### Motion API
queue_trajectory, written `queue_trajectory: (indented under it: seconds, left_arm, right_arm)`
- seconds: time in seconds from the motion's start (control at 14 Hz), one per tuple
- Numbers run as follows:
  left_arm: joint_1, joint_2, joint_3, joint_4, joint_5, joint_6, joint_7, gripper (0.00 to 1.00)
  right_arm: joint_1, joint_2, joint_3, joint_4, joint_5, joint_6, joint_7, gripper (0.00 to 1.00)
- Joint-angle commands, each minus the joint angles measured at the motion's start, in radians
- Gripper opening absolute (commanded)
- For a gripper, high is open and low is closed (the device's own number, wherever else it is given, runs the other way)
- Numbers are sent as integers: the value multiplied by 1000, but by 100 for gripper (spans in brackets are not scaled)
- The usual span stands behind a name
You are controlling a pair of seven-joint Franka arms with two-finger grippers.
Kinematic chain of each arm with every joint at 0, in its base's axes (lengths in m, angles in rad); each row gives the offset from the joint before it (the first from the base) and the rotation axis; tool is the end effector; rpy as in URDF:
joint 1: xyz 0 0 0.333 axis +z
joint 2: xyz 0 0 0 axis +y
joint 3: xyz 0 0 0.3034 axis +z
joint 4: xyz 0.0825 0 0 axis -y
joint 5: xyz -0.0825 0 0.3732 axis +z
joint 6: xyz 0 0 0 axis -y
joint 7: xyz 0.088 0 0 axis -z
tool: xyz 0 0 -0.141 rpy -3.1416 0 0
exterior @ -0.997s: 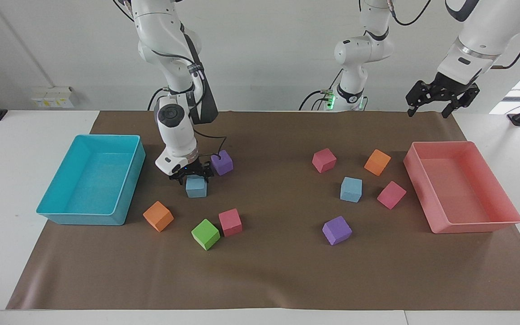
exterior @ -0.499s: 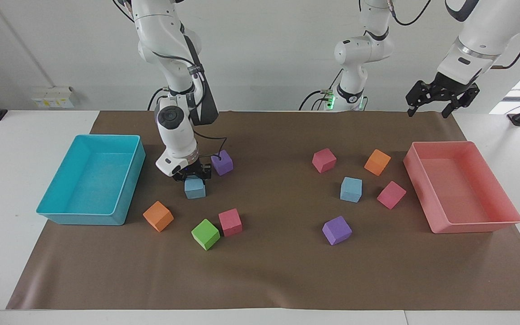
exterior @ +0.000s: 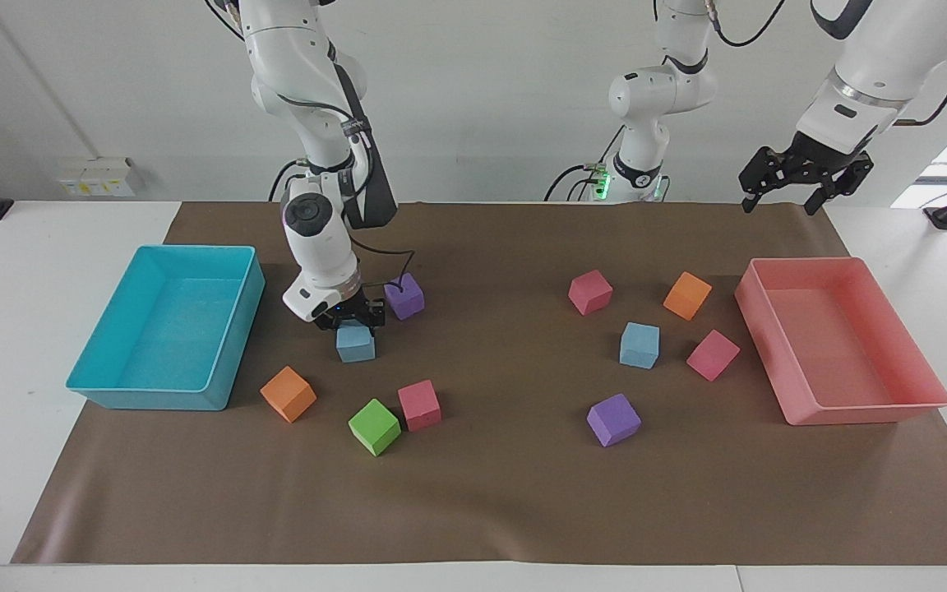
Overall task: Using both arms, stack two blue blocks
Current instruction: 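Close the right gripper on the blue cube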
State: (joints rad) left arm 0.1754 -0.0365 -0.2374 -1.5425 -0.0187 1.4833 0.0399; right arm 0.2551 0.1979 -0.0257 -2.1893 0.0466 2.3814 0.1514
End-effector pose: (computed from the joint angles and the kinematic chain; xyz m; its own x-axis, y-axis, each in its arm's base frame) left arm 0.5222 -0.0374 0.6022 0.9944 -0.1030 -0.0233 -0.1027 -0.9946 0.0110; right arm 0.5289 0.1250 0.2574 0.9989 0.0447 -0.0101 0.0445 -0.9987 -0.0256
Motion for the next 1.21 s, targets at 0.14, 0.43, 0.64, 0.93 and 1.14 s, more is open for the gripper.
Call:
queue_trajectory:
  seconds: [0.14, 0.43, 0.64, 0.93, 1.14]
  left_arm:
    - [9, -14, -2, -4, -12, -14, 9, 100]
    - [9, -14, -2, -4, -12, -14, 9, 100]
    - [7, -14, -3, -4, -12, -14, 6, 100]
    - [6, -14, -5, -4, -12, -12, 9, 100]
    - [6, -14, -3, -4, -12, -14, 9, 100]
  right_arm:
    - [0, 17, 3, 23, 24, 24, -18, 0]
    - [4, -5, 3, 55, 16, -23, -23, 0]
    - [4, -49, 1, 66, 12, -57, -23, 0]
    - [-5, -95, 0, 75, 9, -91, -22, 0]
    - [-8, -95, 0, 77, 7, -93, -23, 0]
